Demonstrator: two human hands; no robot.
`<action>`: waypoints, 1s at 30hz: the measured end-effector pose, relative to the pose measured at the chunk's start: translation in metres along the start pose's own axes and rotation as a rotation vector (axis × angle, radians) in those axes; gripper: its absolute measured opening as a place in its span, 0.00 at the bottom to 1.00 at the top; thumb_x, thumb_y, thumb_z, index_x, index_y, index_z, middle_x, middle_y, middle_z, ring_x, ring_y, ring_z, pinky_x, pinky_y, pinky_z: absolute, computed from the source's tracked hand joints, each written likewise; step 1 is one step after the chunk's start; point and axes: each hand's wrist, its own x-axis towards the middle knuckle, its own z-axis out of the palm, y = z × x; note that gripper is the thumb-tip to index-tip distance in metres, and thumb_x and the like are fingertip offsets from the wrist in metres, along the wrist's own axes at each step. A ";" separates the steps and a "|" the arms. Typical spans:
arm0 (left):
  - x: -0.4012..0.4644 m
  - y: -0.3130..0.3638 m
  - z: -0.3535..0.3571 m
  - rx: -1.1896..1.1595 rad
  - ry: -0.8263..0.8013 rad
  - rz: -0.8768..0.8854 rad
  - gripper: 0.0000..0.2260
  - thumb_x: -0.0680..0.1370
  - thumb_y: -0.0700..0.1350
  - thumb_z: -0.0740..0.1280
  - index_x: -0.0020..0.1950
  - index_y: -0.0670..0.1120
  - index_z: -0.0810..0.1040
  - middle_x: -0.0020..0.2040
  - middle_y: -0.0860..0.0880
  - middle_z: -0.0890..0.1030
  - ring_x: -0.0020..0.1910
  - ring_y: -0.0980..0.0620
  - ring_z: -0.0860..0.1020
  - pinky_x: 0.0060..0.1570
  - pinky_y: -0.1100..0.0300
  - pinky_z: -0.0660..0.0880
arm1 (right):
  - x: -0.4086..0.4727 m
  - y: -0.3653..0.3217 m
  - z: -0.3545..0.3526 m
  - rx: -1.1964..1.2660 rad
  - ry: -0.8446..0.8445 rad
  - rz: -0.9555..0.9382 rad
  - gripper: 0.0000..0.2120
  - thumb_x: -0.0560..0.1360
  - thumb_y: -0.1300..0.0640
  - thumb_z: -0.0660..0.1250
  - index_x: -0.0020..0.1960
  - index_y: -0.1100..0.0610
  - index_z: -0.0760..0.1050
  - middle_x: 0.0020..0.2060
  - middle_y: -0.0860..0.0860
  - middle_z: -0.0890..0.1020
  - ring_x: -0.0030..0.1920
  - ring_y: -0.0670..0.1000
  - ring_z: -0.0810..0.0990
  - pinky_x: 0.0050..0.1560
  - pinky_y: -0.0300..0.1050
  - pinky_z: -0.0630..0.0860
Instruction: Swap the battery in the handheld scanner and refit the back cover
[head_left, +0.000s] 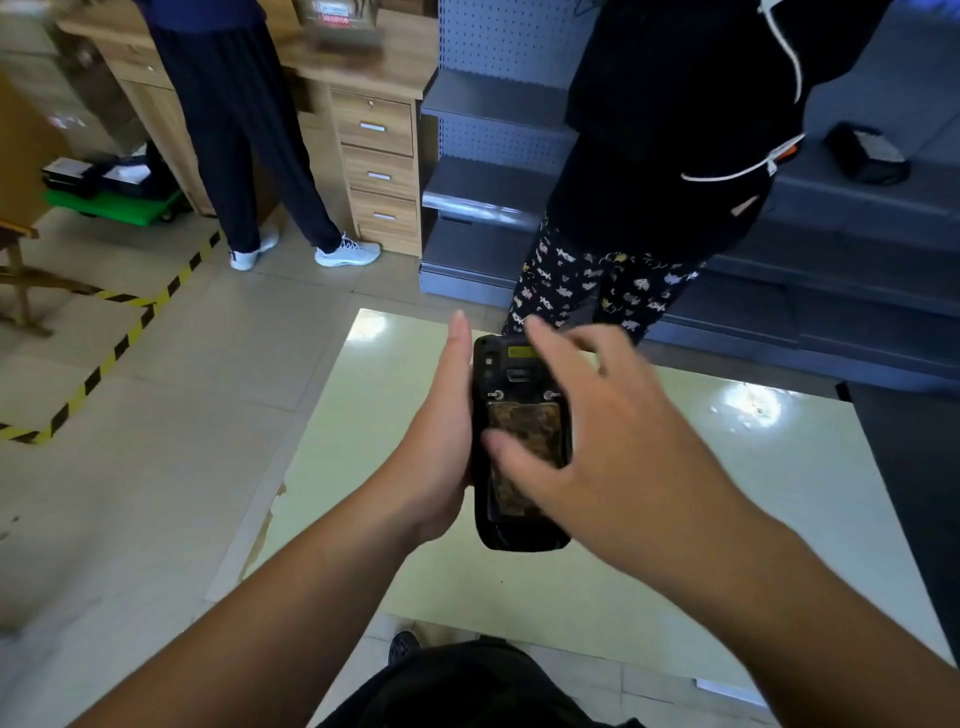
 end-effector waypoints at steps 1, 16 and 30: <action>0.002 -0.001 -0.001 0.004 0.002 -0.019 0.36 0.80 0.71 0.44 0.62 0.50 0.83 0.55 0.45 0.88 0.55 0.49 0.86 0.54 0.53 0.79 | 0.002 -0.005 0.005 -0.058 -0.050 0.003 0.43 0.76 0.35 0.67 0.82 0.43 0.49 0.73 0.47 0.60 0.67 0.51 0.72 0.61 0.48 0.79; 0.063 -0.064 -0.062 0.996 0.237 0.242 0.24 0.81 0.66 0.54 0.64 0.53 0.78 0.61 0.53 0.82 0.57 0.51 0.80 0.59 0.48 0.77 | 0.035 0.014 0.043 -0.102 -0.187 0.207 0.31 0.72 0.37 0.69 0.67 0.47 0.59 0.58 0.49 0.65 0.47 0.53 0.77 0.45 0.46 0.81; 0.117 -0.146 -0.130 1.648 0.298 0.294 0.23 0.82 0.58 0.58 0.65 0.43 0.78 0.65 0.42 0.79 0.67 0.39 0.74 0.74 0.40 0.64 | 0.102 0.079 0.264 -0.181 -0.399 0.390 0.36 0.72 0.41 0.72 0.70 0.58 0.61 0.65 0.56 0.66 0.44 0.55 0.73 0.37 0.46 0.72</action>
